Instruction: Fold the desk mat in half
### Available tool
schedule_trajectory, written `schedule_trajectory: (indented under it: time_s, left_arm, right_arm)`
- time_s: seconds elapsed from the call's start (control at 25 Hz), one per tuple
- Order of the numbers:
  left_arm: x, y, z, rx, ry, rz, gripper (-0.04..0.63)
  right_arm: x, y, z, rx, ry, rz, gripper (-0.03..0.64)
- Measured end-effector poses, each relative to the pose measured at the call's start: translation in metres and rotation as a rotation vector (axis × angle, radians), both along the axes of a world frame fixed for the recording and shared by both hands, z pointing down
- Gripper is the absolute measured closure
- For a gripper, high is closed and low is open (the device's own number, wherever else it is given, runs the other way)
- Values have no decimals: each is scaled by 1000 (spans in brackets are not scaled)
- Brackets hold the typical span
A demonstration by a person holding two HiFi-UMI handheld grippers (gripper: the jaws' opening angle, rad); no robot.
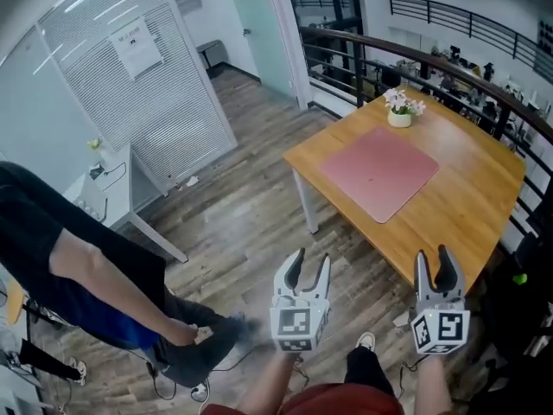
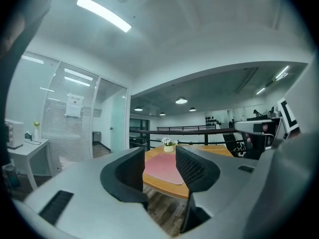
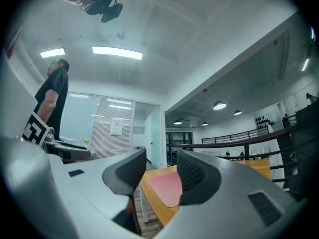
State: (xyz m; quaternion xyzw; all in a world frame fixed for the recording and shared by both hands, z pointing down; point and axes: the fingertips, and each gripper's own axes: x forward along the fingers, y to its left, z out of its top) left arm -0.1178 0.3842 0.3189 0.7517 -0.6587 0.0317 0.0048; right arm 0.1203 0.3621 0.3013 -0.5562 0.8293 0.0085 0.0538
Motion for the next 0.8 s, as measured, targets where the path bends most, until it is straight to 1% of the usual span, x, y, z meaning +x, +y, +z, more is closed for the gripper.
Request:
schedule_trajectory:
  time_s: [0.28,0.44,0.6,0.8]
  left_arm:
    - [35,-77,-8,-12,-10,-3,385]
    - [60,-119,-7,-23,-28,3,385]
    - [83,-151,-7,-17,-32,2,385]
    - [107,-185,-3,-23,-35,19,385]
  right_arm:
    - [32,-77,-2,-10,-21,-13,410]
    - [57,-118,-7,8,-26,-24,408]
    - [81,-152,-6,10,-28,-17,408]
    - [100,-188,-5,20,-23,-17,408]
